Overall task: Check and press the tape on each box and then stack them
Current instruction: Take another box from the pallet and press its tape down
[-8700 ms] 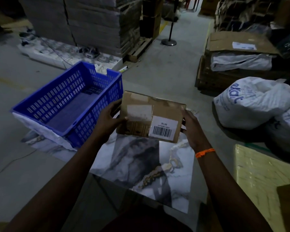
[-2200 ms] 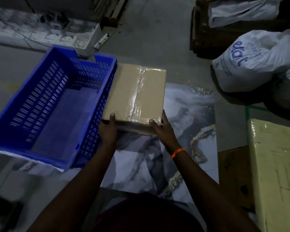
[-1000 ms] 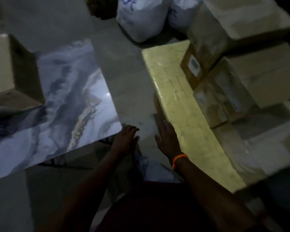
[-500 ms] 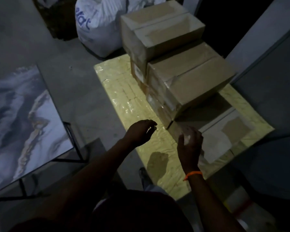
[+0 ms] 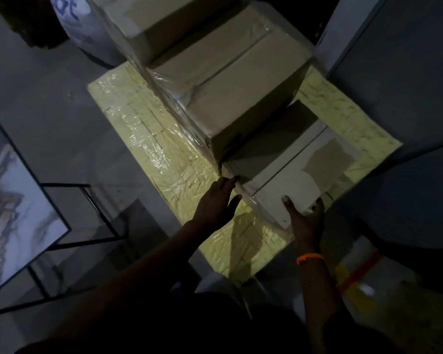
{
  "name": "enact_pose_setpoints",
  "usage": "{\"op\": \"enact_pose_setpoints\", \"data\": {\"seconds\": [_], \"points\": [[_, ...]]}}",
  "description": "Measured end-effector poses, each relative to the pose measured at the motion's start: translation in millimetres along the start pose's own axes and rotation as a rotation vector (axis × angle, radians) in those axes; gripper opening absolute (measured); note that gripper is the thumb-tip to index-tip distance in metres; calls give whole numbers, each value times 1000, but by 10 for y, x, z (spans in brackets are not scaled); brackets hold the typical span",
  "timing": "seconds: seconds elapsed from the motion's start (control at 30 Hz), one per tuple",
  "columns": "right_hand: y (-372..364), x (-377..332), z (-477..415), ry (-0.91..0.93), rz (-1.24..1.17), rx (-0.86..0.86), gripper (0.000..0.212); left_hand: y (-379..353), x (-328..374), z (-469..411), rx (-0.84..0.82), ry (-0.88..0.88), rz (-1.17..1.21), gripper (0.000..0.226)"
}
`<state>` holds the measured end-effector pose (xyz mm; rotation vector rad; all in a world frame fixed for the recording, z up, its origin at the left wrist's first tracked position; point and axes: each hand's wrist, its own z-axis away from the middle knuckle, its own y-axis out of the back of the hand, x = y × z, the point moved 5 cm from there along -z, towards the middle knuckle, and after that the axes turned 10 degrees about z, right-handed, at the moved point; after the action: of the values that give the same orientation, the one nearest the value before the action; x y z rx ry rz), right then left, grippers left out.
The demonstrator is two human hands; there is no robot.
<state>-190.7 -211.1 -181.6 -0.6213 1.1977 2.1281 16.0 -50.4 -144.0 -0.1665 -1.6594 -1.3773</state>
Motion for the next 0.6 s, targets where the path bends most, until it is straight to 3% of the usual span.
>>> {"op": "enact_pose_setpoints", "data": {"seconds": [0.13, 0.23, 0.27, 0.37, 0.43, 0.5, 0.6], "points": [[243, -201, -404, 80, 36, -37, 101, -44, -60, -5, 112, 61, -33, 65], [415, -442, -603, 139, 44, -36, 78, -183, -214, -122, 60, 246, 183, 86], [432, -481, -606, 139, 59, -50, 81, -208, -241, -169, 59, 261, 255, 91], [316, -412, -343, 128, 36, -209, 135, -209, -283, -260, 121, 242, 351, 97], [119, -214, -23, 191, 147, -283, 157, -187, -291, -290, 148, 242, 356, 95], [-6, -160, 249, 260, 191, -244, 157, -153, -334, -318, 145, 239, 352, 89], [22, -142, 301, 289, 156, -179, 141, -54, -336, -332, 162, 238, 397, 78]]}}
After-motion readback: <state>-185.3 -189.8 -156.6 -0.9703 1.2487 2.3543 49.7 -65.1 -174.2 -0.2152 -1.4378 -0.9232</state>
